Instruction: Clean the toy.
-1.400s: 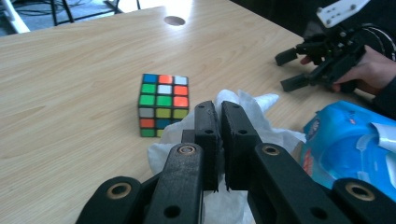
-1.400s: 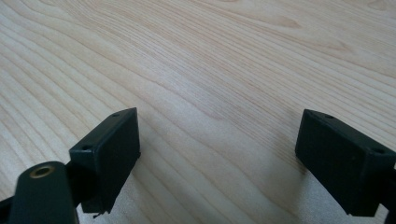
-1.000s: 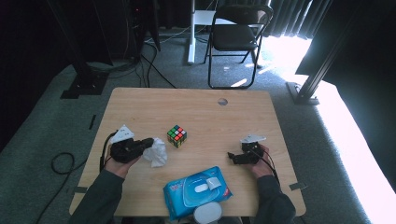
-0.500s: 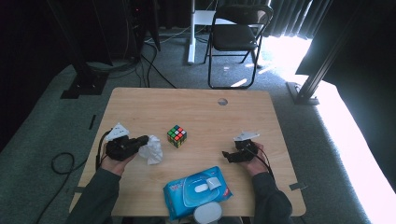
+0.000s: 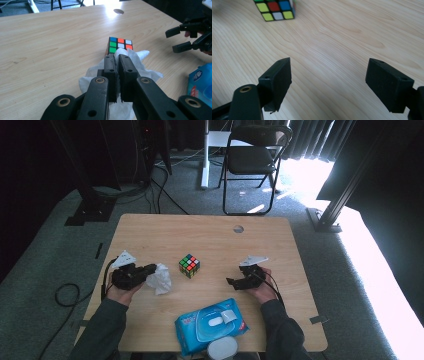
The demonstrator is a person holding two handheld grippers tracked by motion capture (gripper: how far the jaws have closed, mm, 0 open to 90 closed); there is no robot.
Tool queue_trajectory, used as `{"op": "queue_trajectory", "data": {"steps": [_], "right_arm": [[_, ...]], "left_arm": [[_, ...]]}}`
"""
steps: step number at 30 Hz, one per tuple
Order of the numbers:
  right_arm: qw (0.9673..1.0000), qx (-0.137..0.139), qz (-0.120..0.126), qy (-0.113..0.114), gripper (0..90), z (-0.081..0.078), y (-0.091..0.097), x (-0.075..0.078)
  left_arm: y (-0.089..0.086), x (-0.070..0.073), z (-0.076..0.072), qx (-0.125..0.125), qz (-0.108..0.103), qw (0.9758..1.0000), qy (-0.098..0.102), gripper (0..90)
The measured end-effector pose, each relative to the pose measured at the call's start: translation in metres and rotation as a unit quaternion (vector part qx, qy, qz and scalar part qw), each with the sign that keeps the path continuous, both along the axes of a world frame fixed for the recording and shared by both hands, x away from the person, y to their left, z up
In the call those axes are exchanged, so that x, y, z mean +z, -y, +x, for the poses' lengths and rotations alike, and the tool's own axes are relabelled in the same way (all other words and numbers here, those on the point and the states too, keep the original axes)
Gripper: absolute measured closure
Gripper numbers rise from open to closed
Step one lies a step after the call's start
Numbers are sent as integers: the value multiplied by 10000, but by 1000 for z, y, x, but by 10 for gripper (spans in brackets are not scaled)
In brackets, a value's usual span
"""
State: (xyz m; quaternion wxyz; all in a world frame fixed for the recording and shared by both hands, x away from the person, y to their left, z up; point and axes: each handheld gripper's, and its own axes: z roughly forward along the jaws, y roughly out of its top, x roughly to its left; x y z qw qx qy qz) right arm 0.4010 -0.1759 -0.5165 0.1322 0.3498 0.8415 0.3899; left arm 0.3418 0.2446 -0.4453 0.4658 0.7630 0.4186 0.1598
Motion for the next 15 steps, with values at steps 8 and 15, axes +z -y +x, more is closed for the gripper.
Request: {"op": "queue_trajectory", "data": {"steps": [8,15], "right_arm": [[9993,345,11,144,201,6,-34,8],[9977,649,133,126,196,13,-57,15]], "left_arm": [[1,-5,2,25,43,10000,-53,859],[-3,-7,4,84,-4,9999,-79,859]]}}
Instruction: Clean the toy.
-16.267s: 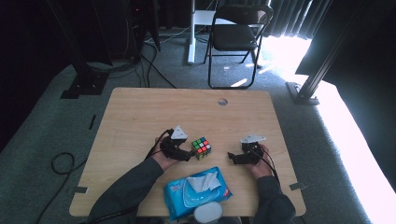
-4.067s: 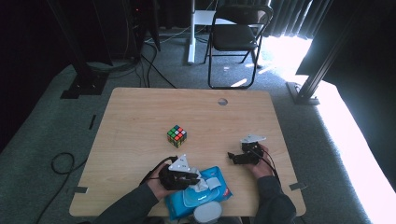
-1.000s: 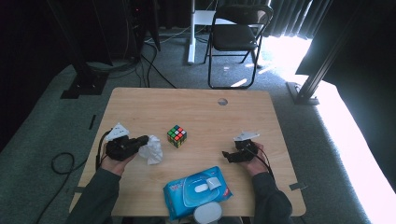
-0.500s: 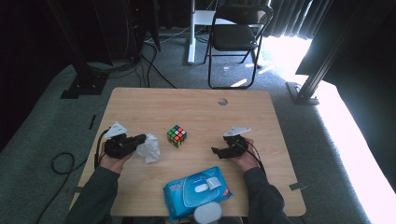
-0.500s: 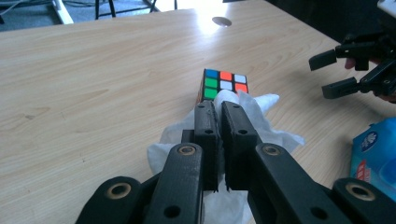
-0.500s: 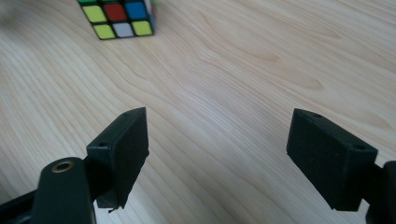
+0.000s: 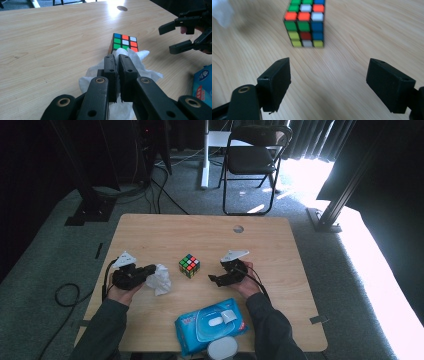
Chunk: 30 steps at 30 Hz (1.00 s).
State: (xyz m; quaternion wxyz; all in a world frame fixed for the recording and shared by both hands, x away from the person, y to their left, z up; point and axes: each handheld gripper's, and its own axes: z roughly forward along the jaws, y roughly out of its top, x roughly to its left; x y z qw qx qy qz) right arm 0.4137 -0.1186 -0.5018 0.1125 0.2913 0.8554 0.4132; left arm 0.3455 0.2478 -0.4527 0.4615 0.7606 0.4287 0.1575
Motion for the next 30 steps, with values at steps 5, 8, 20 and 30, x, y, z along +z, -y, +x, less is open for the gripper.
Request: {"op": "queue_trajectory", "data": {"steps": [5,8,20,30], "right_arm": [[9999,140,43,14,195,5,-16,2],[9998,185,42,29,188,8,-27,3],[9993,358,77,4,150,23,-64,5],[9990,437,-79,-88,150,33,-85,-4]], "left_arm": [[0,-1,0,12,15,10000,3,859],[0,-1,1,54,15,10000,14,859],[-2,-3,2,84,-10,10000,-19,859],[-3,-5,3,108,-14,9999,-41,859]]}}
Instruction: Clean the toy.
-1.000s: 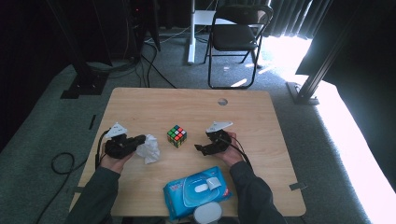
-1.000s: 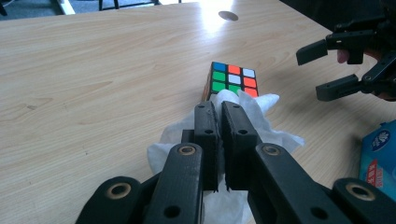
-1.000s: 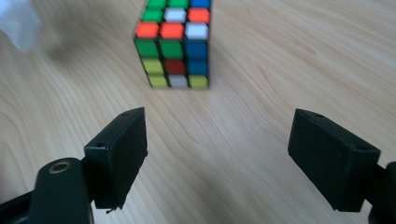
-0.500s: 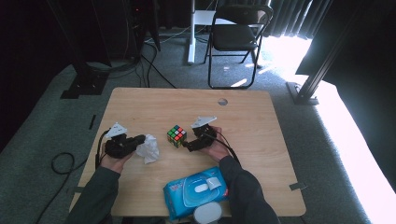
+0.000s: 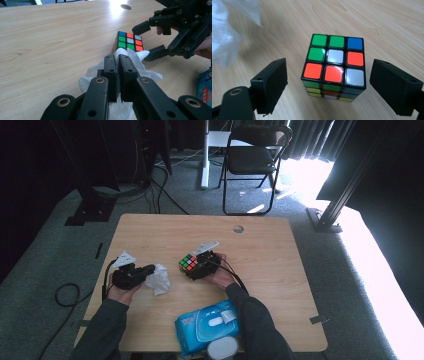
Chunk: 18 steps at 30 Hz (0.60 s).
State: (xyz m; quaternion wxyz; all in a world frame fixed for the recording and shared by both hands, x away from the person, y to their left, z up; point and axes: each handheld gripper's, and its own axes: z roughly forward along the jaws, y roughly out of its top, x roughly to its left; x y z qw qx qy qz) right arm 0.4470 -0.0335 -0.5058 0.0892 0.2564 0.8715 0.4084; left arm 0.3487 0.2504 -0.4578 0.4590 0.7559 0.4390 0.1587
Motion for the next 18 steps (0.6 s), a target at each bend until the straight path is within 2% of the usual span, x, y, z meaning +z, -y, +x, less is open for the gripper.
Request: {"op": "queue_trajectory", "data": {"steps": [5,8,14,16,18], "right_arm": [[9998,-52,-173,-72,161,6,-2,-7],[9998,-87,-118,-144,187,10,-2,-9],[9994,43,-283,-193,230,13,-7,-13],[9992,87,-301,-235,286,13,-8,-14],[9991,109,-348,-227,301,12,-8,-15]], "left_arm": [[0,0,0,-2,-13,10000,6,859],[0,0,1,-6,-24,10000,-8,859],[0,-1,1,-12,-31,10000,-18,859],[0,-1,1,-17,-42,10000,-5,859],[0,-1,1,-6,-56,10000,-18,859]]}}
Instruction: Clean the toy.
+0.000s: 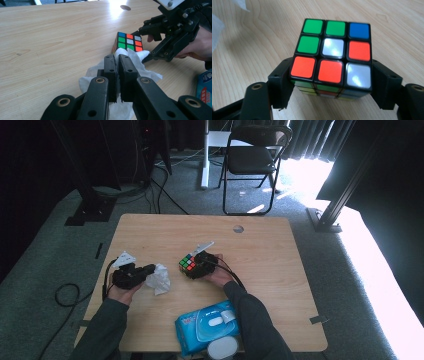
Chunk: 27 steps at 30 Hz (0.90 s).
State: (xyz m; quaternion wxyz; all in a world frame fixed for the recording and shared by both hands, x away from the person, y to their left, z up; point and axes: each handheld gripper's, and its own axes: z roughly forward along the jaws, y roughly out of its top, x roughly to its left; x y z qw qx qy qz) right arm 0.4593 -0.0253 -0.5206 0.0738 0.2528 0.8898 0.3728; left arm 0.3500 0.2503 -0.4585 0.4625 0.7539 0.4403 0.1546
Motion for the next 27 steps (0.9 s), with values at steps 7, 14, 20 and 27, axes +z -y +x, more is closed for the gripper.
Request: {"op": "queue_trajectory", "data": {"steps": [7,14,20,27], "right_arm": [[9997,-48,-66,234,341,-5,4,1],[9993,-63,134,341,343,-9,11,6],[9988,33,215,434,343,-14,13,11],[9986,153,163,488,343,-18,13,14]], "left_arm": [[0,-2,2,19,-23,10000,-17,859],[-1,-1,6,21,-93,10000,-16,859],[2,2,11,-2,-118,9999,25,860],[8,4,19,-36,-96,9999,67,860]]}}
